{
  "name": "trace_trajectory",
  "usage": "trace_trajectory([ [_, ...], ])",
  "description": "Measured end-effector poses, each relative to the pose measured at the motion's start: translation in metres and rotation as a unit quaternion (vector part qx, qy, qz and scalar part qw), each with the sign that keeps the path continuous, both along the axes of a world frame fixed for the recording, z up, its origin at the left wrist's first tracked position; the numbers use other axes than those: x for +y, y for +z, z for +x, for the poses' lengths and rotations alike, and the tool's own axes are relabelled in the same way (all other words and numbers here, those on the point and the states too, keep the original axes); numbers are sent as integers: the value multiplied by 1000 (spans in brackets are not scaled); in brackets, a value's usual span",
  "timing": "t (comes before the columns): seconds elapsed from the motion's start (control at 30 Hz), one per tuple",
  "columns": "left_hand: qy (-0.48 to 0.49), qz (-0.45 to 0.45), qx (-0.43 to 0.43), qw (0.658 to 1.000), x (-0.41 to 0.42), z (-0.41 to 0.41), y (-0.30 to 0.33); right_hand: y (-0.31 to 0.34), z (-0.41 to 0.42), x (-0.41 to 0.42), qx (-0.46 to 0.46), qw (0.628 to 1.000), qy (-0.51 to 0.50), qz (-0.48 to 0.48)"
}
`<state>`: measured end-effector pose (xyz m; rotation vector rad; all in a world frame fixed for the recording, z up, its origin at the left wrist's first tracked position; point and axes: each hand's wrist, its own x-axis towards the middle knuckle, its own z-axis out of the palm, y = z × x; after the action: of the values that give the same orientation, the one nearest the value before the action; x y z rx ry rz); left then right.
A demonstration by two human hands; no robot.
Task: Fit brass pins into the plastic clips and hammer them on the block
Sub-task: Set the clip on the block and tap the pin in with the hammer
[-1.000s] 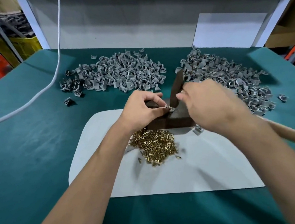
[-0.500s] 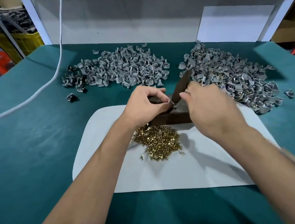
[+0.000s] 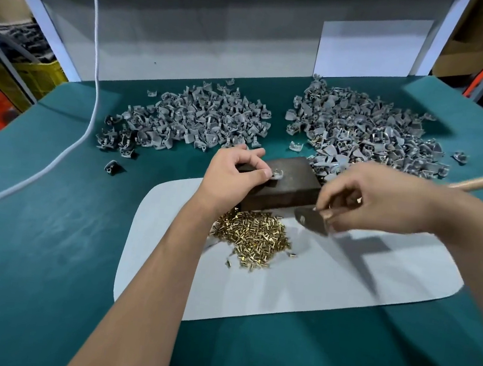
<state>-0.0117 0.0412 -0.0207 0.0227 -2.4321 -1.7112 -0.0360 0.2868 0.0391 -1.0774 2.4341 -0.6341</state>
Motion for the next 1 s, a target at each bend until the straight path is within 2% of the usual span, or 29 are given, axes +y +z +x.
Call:
trace_trajectory([
  [0.17, 2, 20, -11, 1000, 1, 2, 3, -20, 5, -5, 77, 995, -32, 50],
  [0.3, 0, 21, -12, 1000, 0, 2, 2, -12, 3, -5, 123, 989, -46, 70],
  [0.5, -7, 8, -1, 1000, 0, 1, 1, -3, -6, -22, 220, 968, -108, -51],
  [0.73, -33, 28, 27, 999, -1, -1, -1, -25, -14, -58, 250, 961, -89, -82],
  [0.8, 11, 13, 47, 999, -3, -5, -3, -25, -19, -58, 254, 956, -114, -98],
  [0.87, 103, -62, 67, 990, -13, -12, -9, -22, -26, -56, 254, 949, -161, -100],
  [0.93, 195, -154, 68, 966, -29, -15, -14, -20, -35, -51, 254, 939, -218, -82],
  [1.0, 248, -213, 51, 944, -46, -14, -20, -20, -47, -47, 255, 925, -276, -57],
])
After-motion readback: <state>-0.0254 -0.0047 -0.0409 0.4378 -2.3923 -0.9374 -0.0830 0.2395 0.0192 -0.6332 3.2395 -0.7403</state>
